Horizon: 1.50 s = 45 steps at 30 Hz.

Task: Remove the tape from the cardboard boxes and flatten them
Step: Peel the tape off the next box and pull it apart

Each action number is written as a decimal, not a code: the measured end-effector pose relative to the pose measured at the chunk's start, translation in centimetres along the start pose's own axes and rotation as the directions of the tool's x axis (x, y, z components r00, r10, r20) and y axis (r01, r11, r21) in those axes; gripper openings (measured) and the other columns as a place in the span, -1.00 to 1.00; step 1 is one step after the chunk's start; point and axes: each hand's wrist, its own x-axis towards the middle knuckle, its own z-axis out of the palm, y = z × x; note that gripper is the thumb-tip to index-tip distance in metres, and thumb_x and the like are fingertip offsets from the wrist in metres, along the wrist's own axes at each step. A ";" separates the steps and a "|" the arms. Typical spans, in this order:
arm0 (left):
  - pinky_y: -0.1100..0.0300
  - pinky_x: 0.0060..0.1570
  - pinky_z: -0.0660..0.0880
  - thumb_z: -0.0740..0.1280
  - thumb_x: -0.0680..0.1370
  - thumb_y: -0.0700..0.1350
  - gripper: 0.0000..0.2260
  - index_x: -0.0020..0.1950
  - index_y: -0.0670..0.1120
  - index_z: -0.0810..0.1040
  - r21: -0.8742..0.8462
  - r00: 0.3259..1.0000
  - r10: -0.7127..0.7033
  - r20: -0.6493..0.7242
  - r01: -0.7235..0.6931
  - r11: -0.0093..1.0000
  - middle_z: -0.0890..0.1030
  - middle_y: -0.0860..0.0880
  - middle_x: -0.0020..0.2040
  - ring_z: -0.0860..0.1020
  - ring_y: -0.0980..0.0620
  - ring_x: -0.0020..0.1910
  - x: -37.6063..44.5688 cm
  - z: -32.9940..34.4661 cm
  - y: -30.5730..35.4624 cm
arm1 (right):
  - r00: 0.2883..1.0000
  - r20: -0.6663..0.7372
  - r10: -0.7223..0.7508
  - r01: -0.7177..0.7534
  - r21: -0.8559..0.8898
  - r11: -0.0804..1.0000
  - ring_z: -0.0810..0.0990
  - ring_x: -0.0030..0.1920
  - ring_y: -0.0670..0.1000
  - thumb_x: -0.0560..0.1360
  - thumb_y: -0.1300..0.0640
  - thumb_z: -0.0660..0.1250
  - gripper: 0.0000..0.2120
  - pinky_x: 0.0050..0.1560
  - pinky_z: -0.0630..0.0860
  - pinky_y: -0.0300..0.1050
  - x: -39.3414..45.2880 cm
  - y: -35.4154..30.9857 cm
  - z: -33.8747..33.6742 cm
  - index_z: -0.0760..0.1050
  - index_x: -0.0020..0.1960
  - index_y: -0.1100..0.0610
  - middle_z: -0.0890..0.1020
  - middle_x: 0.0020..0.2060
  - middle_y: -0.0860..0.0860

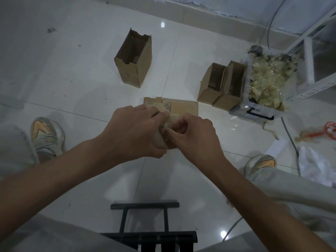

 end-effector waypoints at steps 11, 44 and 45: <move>0.11 -0.33 0.57 0.35 0.29 0.45 -0.24 0.34 0.00 0.58 -0.051 0.999 0.020 0.035 -0.018 0.999 0.70 0.04 0.02 0.61 -0.01 -0.24 -1.0 -0.5 -0.6 | 0.944 0.329 -0.016 -0.173 0.535 0.827 0.62 -0.35 0.04 0.65 0.18 0.38 -0.75 -0.30 0.54 -0.19 0.9 2.1 -1.4 0.62 -0.17 0.25 0.65 -0.35 0.15; 0.08 -0.02 0.55 0.21 0.27 0.61 -0.06 0.55 0.15 0.41 -0.342 0.989 -0.122 0.089 0.145 0.929 0.62 0.12 0.28 0.51 0.11 0.00 -1.0 -2.0 -2.3 | 0.938 0.329 -0.113 -0.233 0.835 0.499 0.33 -0.49 -0.06 0.70 0.24 0.20 -0.69 -0.45 0.17 -0.20 0.2 2.1 -1.6 0.38 -0.23 0.11 0.31 -0.48 -0.04; 0.07 0.00 0.56 0.21 0.27 0.62 -0.06 0.54 0.15 0.42 -0.346 0.988 -0.122 0.092 0.146 0.927 0.63 0.12 0.28 0.52 0.11 0.00 -0.9 -2.1 -2.3 | 0.941 0.323 -0.099 -0.236 0.838 0.491 0.33 -0.49 -0.06 0.70 0.23 0.21 -0.69 -0.47 0.19 -0.22 0.2 2.1 -1.7 0.39 -0.23 0.11 0.31 -0.48 -0.05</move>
